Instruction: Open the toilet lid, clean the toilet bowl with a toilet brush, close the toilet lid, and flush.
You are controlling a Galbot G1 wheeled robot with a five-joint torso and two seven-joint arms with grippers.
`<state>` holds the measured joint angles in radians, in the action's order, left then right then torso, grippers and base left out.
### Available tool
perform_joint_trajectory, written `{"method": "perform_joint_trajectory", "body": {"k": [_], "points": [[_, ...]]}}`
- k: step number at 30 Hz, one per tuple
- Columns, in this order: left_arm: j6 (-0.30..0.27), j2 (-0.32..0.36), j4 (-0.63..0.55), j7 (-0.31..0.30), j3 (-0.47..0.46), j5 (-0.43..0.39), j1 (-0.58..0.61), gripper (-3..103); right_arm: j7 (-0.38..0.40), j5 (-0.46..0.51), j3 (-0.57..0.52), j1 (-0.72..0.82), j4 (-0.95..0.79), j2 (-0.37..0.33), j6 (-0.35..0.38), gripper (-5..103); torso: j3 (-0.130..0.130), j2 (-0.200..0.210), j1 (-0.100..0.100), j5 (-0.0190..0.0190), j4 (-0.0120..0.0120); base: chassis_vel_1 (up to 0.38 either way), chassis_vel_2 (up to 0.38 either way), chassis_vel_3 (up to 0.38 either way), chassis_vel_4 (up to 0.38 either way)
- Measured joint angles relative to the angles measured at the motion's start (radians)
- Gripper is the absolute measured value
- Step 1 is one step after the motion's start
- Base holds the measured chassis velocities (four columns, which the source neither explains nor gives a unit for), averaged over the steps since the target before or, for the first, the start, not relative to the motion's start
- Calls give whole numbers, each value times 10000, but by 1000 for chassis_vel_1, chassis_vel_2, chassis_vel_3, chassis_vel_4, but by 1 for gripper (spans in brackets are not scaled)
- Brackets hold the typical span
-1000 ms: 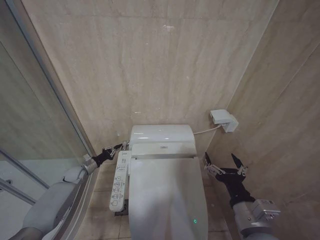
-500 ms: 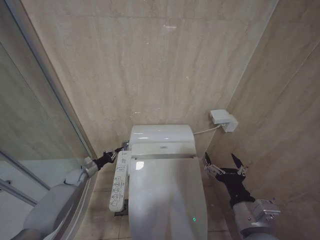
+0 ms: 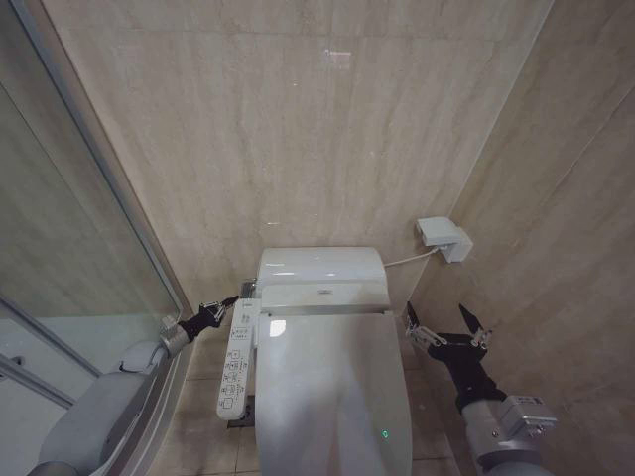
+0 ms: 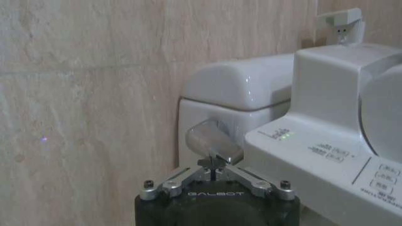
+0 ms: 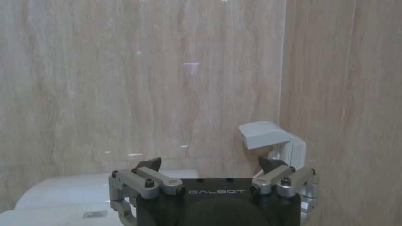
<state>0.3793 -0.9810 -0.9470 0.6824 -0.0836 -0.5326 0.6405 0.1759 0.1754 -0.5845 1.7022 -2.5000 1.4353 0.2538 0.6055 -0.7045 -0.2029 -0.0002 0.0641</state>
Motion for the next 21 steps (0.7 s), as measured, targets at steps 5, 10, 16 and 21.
{"method": "perform_joint_trajectory", "body": {"k": [5, 10, 16, 21], "points": [[-12, 54, -87, -138, -274, -87, -4, 0, 0, 0, 0, 0, 0, 0, 0, 100, 0, 0, 0, 3, -2, 0, 0, 0, 0], [-2, 21, -213, -27, -266, -212, -113, 0, 0, 0, 0, 0, 0, 0, 0, 100, 0, 0, 0, 4, 0, 0, 0, 0, 0], [9, -127, -116, 187, -46, -63, -205, 0, 0, 0, 0, 0, 0, 0, 0, 100, -1, 0, 0, 3, 0, 0, 0, 0, 0], [-32, -193, 192, 241, 62, -75, -313, 0, 0, 0, 0, 0, 0, 0, 0, 100, -2, 0, 0, 3, -1, 0, 0, 0, 0]]}}
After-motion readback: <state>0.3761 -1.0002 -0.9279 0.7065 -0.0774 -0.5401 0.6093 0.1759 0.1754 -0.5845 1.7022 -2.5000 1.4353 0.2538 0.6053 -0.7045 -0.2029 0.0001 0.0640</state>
